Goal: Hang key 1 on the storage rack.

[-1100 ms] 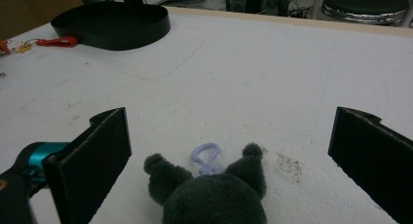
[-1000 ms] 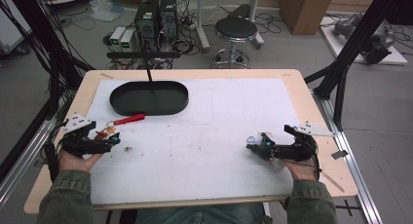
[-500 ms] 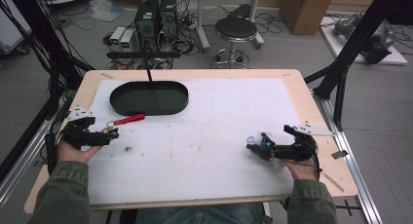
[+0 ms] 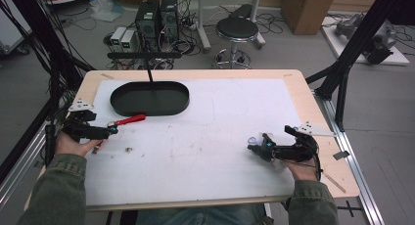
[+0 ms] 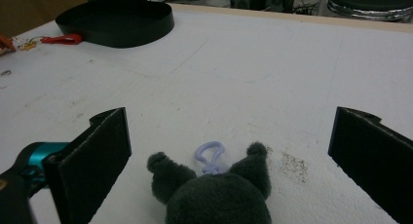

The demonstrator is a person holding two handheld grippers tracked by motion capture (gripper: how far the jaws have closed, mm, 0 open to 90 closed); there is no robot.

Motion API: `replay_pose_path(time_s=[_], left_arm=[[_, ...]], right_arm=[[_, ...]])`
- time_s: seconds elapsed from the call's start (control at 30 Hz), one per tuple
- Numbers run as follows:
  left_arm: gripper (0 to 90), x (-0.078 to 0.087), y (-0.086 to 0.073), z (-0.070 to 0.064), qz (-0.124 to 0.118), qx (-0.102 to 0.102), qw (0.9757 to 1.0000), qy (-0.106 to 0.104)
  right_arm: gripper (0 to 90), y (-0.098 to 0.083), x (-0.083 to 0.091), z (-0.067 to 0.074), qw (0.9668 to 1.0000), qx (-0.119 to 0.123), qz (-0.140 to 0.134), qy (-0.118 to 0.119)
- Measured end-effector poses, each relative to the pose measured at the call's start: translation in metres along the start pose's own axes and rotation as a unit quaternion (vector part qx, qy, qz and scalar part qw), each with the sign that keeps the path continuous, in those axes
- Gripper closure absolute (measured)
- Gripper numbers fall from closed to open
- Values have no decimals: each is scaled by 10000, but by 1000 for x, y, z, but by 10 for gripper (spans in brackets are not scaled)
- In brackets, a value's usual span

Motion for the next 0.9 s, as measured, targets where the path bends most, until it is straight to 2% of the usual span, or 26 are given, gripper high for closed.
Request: replay_pose_path(time_s=[0.1,0.17,0.27,0.43,0.5,0.73,0.83,0.9], left_arm=[[67,-4,3,4,179,-112,9998,12],[66,-7,4,5,161,-76,9998,-37],[67,-13,3,7,253,-124,9996,-72],[67,-25,1,15,458,-117,9989,-16],[67,-30,1,17,440,-104,9990,-21],[78,-45,-3,25,436,-139,9985,-289],[86,-50,-3,28,347,-104,9986,-385],[90,-54,-5,28,388,-94,9983,-415]], right_arm=[[8,0,0,0,10000,-1,0,2],[8,0,1,1,10000,-24,24,0],[8,0,2,0,10000,-29,-13,-9],[8,0,2,0,10000,-14,2,15],[8,0,1,0,10000,-9,7,29],[8,0,0,0,10000,2,29,44],[8,-1,-1,1,10000,-11,53,57],[8,-1,-1,1,10000,-4,51,49]])
Point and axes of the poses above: each handheld gripper's, and its own axes: x roughly backward along the jaws, y roughly out of its top, z roughly to its left, the point moved 3 cm from there along -x, roughly forward along the jaws, and after that the axes turned 2 degrees about -z, right-handed, at the moved point
